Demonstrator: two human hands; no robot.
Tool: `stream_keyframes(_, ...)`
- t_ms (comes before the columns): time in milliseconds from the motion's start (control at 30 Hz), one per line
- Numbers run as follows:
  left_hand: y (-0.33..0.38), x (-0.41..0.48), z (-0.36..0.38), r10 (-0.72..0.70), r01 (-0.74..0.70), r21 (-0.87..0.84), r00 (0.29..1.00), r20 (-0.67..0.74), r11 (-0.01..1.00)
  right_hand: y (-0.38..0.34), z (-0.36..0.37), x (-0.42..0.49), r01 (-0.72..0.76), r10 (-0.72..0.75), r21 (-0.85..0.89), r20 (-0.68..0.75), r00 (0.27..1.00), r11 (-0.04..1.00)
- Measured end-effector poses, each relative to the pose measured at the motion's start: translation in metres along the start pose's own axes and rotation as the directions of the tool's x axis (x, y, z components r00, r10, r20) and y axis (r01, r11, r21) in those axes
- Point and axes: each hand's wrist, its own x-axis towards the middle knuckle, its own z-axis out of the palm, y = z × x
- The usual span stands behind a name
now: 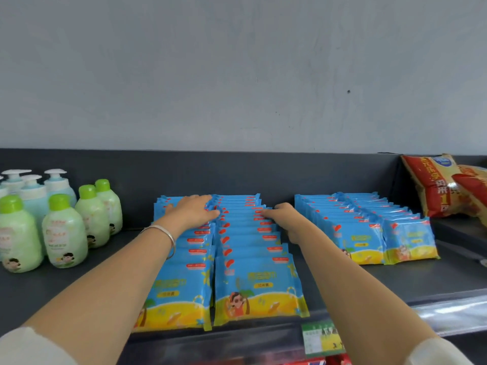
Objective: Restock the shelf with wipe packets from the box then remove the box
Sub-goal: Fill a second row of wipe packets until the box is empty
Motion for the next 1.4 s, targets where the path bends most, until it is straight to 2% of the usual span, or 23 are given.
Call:
stream_keyframes(100,0.01,0.009,0.007,0.018,-0.024,0.064,0.996,0.09,0.998,0.001,0.002,0.007,-0.013,0.007,0.052,0.098,0.995,0.999)
stream_keyframes(333,0.027,0.02,0.014,0.059,-0.075,0.076,0.98,0.19,0.994,0.003,0.003,0.007,-0.01,-0.004,0.092,0.15,0.989,0.996)
stream_keyframes(567,0.03,0.016,0.015,0.059,-0.077,0.099,0.984,0.171,0.992,0.004,0.002,0.008,-0.003,-0.015,0.103,0.168,0.986,0.995)
stream_keyframes(767,0.029,0.01,0.013,0.076,-0.081,0.048,0.992,0.099,0.996,0.008,-0.01,0.02,0.057,-0.051,0.115,-0.059,0.997,0.992)
stream_keyframes(867,0.03,0.009,0.011,0.071,-0.074,0.032,0.995,0.074,0.997,0.01,-0.014,0.024,0.077,-0.068,0.098,-0.092,0.993,0.992)
stream_keyframes(1033,0.031,0.011,0.011,0.063,-0.065,0.02,0.994,0.085,0.998,0.008,-0.013,0.031,0.078,-0.071,0.103,-0.069,0.995,0.992)
stream_keyframes(1167,0.035,0.021,0.012,0.043,-0.049,0.067,0.995,0.088,0.997,-0.002,-0.005,0.041,0.034,-0.035,0.072,0.009,0.999,0.997)
stream_keyframes(1400,0.033,0.034,0.015,0.036,-0.047,0.107,0.995,0.097,0.993,-0.008,0.004,0.065,0.004,-0.015,0.127,0.085,0.996,0.992)
